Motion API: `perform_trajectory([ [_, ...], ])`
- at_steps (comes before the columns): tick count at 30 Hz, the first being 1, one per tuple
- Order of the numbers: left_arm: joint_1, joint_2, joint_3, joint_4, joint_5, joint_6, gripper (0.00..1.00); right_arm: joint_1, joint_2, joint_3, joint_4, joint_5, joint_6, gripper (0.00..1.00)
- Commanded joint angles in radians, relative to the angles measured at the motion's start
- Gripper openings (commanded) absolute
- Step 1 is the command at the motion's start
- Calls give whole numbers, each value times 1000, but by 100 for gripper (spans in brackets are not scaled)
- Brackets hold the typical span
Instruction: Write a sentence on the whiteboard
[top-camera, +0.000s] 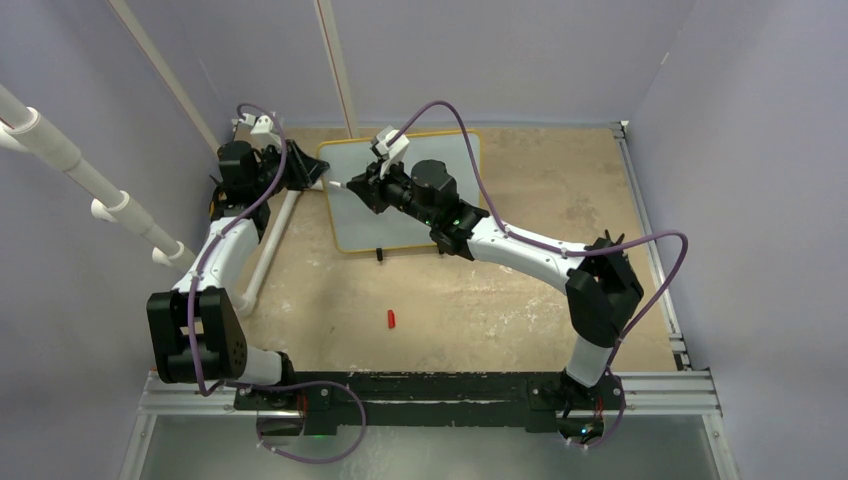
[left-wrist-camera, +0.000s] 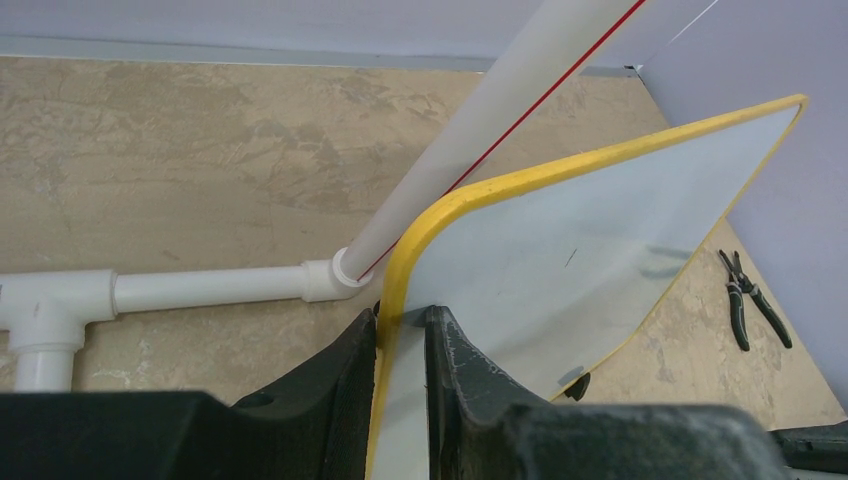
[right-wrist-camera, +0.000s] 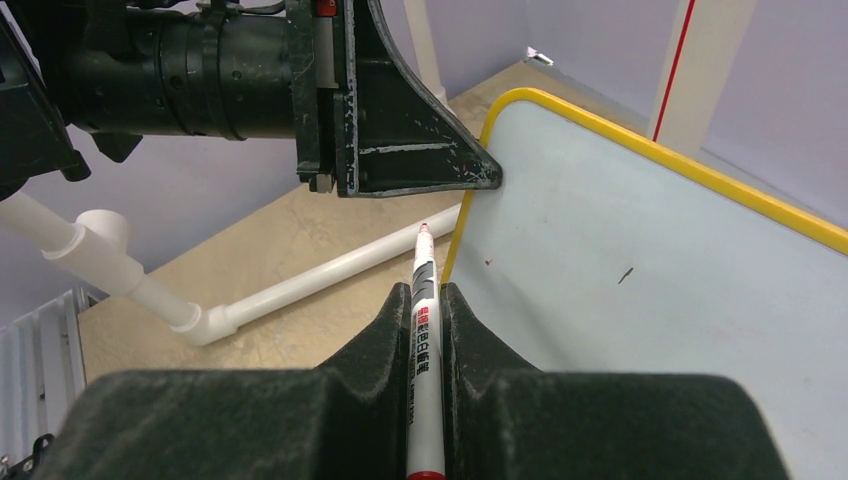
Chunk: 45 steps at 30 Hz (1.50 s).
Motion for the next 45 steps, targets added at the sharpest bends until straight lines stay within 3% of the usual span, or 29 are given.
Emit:
perform_trajectory([
  [1,1,-7,-5,-12,-4,18,0,1,9,33,28,11,-5,0],
  [45,2,-10,-6,-11,-7,19,0,-7,121,122,-54,141,-32,0],
])
